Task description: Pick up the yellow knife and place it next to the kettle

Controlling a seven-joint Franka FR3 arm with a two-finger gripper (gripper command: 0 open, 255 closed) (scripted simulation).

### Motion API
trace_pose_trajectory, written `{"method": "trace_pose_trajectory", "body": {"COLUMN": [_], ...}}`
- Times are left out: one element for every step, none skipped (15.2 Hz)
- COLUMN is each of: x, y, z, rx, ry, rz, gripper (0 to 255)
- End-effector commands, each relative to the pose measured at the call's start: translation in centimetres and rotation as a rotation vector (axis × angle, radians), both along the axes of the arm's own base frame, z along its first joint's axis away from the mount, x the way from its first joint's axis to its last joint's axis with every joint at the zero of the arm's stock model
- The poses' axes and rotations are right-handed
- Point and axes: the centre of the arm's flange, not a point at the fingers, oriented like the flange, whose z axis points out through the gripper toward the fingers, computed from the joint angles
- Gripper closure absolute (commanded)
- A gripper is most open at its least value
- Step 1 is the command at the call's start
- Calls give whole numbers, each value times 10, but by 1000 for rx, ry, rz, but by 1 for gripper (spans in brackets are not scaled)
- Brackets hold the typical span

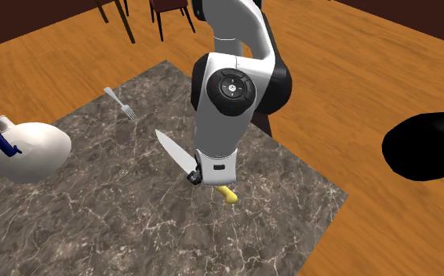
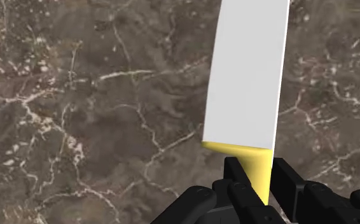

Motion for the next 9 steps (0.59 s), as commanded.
{"method": "trace_pose_trajectory", "body": {"x": [1, 1, 1, 1, 1, 1, 1, 1, 1], "y": [0, 0, 0, 0, 0, 0, 0, 0, 0], "z": [10, 16, 21, 26, 32, 37, 42, 47, 53], "rx": [0, 0, 0, 0, 0, 0, 0, 0, 0], "ry": [0, 0, 0, 0, 0, 0, 0, 0, 0], "rz": [0, 0, 0, 0, 0, 0, 0, 0, 0], "gripper": [255, 255, 255, 255, 255, 255, 255, 255, 255]}}
